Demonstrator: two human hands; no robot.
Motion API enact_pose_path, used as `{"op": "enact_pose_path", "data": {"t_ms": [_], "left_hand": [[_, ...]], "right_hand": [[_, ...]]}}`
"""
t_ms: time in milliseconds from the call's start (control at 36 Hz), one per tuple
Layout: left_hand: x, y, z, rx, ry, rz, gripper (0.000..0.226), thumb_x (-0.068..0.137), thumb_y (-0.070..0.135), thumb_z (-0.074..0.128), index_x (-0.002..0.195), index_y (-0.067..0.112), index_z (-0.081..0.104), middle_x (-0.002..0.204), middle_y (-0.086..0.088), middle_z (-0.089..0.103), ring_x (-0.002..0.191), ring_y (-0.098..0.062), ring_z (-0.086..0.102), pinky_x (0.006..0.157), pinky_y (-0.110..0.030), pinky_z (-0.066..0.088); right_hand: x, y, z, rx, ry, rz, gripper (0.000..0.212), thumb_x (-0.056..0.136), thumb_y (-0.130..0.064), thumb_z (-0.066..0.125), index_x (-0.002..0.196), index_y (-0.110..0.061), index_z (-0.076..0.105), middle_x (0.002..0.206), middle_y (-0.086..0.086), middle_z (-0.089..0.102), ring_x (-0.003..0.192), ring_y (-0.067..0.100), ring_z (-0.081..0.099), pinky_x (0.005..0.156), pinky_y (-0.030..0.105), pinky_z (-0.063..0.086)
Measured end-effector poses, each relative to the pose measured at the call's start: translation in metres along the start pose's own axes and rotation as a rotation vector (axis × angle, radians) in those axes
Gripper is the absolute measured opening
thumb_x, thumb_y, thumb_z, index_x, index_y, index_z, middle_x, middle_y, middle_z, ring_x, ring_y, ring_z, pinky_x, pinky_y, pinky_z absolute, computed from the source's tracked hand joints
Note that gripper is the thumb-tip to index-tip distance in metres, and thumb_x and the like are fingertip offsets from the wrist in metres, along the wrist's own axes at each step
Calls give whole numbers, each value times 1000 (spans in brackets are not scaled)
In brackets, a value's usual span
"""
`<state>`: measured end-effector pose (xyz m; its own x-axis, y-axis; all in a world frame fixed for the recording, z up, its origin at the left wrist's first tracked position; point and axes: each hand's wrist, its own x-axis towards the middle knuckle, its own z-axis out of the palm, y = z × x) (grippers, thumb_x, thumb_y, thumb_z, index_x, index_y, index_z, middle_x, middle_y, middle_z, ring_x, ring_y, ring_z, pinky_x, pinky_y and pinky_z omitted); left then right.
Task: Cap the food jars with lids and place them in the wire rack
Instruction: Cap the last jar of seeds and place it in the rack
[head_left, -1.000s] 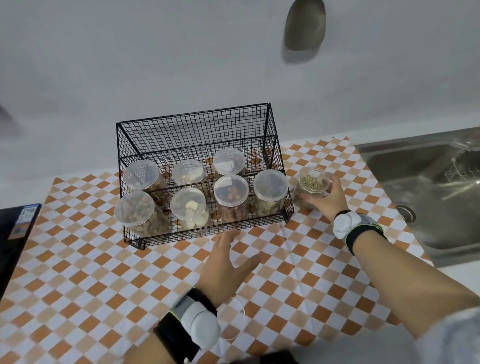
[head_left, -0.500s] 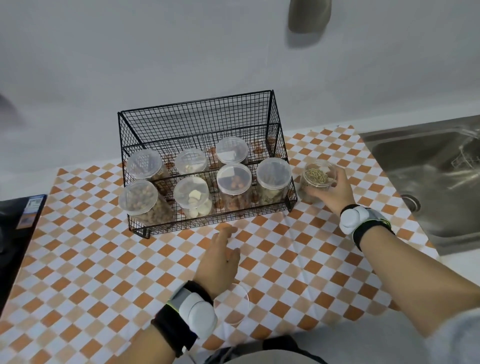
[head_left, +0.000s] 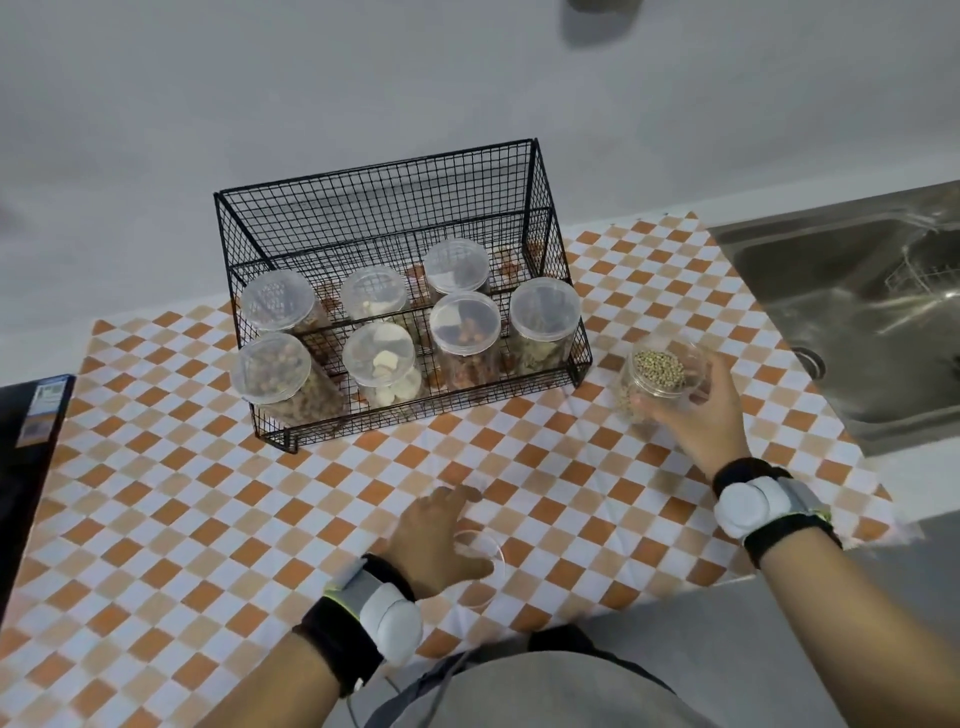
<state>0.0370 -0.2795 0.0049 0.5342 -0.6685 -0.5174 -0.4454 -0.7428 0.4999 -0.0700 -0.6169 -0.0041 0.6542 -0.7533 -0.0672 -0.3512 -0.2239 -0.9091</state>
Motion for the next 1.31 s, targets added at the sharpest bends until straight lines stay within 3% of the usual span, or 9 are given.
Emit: {"op": "enact_pose_path", "data": {"t_ms": [111,250,361,472,695,834,1111,1223,1306], "left_hand": [[2,-8,12,98,-42,31,93,70,64,78,148,38,34,151,9,40,132,-19,41,114,-39,34],[4,-15,22,276,-102,110,96,72,71,73,151,40,27,158,8,28,139,-21,35,117,-41,30],[6,-17,25,353,-115,165,98,73,65,76,153,40,24,160,-1,24,142,-26,29,118,-44,30],[8,-18,23,419,-128,215,98,72,65,77,152,43,26,160,-4,24,145,-29,27,120,-46,28],[11,-20,23,405,-142,258,78,82,66,66,148,43,33,155,-1,31,137,-24,33,116,-40,32],[11,-21,18,252,-96,228,89,73,71,69,147,38,34,147,7,34,127,-16,38,110,-34,39],[7,-8,-23,-307,224,241,75,77,44,80,136,54,35,126,13,43,104,-1,45,91,-20,41],[5,1,-37,-536,313,244,68,64,53,77,123,51,43,121,9,50,101,-7,56,86,-18,49],[2,10,-45,-712,320,237,69,58,48,80,115,33,44,122,1,53,101,-12,61,87,-25,53]], "right_hand": [[-29,1,0,-15,-16,-32,92,65,-30,95,142,-27,44,139,-4,55,126,18,53,104,35,45],[-60,-12,4,51,-58,-22,97,53,-62,93,133,-36,44,133,-8,57,119,5,56,96,20,45],[-82,-23,8,95,-75,-31,102,46,-58,90,133,-30,45,125,-22,55,109,-17,53,89,5,43],[-100,-27,12,94,-89,-17,96,48,-51,96,129,-37,47,128,-16,57,114,-4,56,94,19,46],[-125,-33,21,97,-102,-15,96,45,-77,87,127,-48,46,128,-24,57,119,-5,55,94,8,44],[-135,-32,27,89,-137,8,101,45,-75,89,131,-39,48,125,-30,57,119,-2,56,97,21,47],[-149,-42,41,26,-206,-10,86,57,-41,96,128,-44,47,126,-34,57,120,-7,55,90,11,47],[-151,-43,45,13,-245,-24,86,61,-39,96,131,-46,48,132,-21,61,126,6,56,103,38,50],[-152,-46,47,-17,-256,-48,88,61,-39,97,133,-44,47,133,-19,60,126,7,56,103,38,50]]}}
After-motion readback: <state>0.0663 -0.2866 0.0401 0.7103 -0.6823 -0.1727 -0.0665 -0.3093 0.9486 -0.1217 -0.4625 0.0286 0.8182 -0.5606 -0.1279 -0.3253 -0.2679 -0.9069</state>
